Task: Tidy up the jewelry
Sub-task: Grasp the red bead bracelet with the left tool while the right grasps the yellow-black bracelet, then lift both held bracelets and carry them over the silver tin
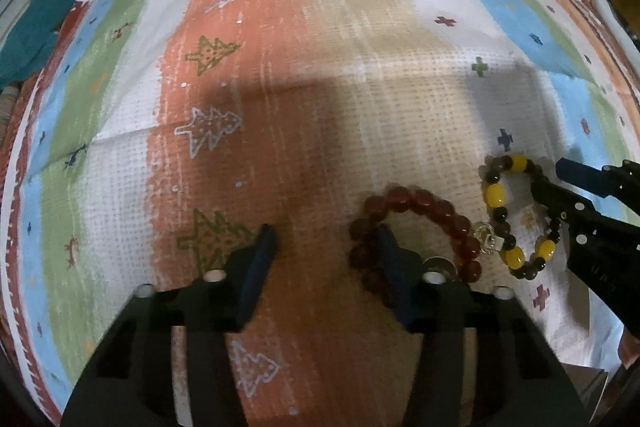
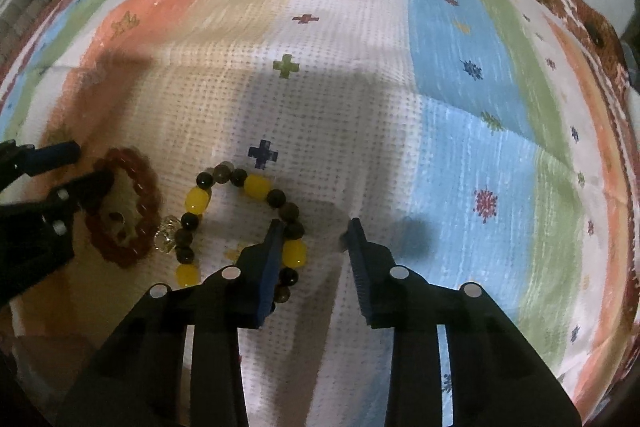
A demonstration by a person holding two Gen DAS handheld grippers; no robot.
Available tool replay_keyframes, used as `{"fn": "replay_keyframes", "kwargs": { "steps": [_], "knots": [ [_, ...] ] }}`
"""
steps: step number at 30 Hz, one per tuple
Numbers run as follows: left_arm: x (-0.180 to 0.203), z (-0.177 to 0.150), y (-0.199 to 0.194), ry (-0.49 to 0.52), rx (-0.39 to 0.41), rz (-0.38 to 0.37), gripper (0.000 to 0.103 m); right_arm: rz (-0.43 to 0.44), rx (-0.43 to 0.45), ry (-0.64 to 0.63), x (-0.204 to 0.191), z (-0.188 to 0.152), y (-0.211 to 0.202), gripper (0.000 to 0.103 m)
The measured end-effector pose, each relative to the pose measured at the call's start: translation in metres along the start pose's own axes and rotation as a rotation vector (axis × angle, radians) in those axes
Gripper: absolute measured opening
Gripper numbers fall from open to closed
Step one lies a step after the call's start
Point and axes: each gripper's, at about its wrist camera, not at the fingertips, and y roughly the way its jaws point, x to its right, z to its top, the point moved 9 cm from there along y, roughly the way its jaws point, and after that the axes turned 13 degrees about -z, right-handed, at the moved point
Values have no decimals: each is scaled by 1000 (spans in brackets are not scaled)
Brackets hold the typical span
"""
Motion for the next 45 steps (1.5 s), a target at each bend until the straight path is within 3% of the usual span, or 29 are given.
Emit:
{"fn": "replay_keyframes", "kwargs": {
  "steps": [1, 3, 6, 20, 45],
  "knots": [
    [-1, 0, -1, -3, 1, 2, 26, -7, 4, -2, 0, 1, 1, 27],
    [-2, 0, -1, -6, -1, 0, 13, -15, 11, -4, 2, 2, 1, 19],
    [-2, 0, -3, -9, 5, -9, 13, -13, 19, -4, 7, 1, -1, 12],
    [-2, 2, -51, -21, 95, -24, 13, 46, 89, 35, 9, 2, -46, 12],
    [17, -14, -110, -26, 184, -43, 13, 102, 173, 69, 11, -14, -107, 12]
  ]
}}
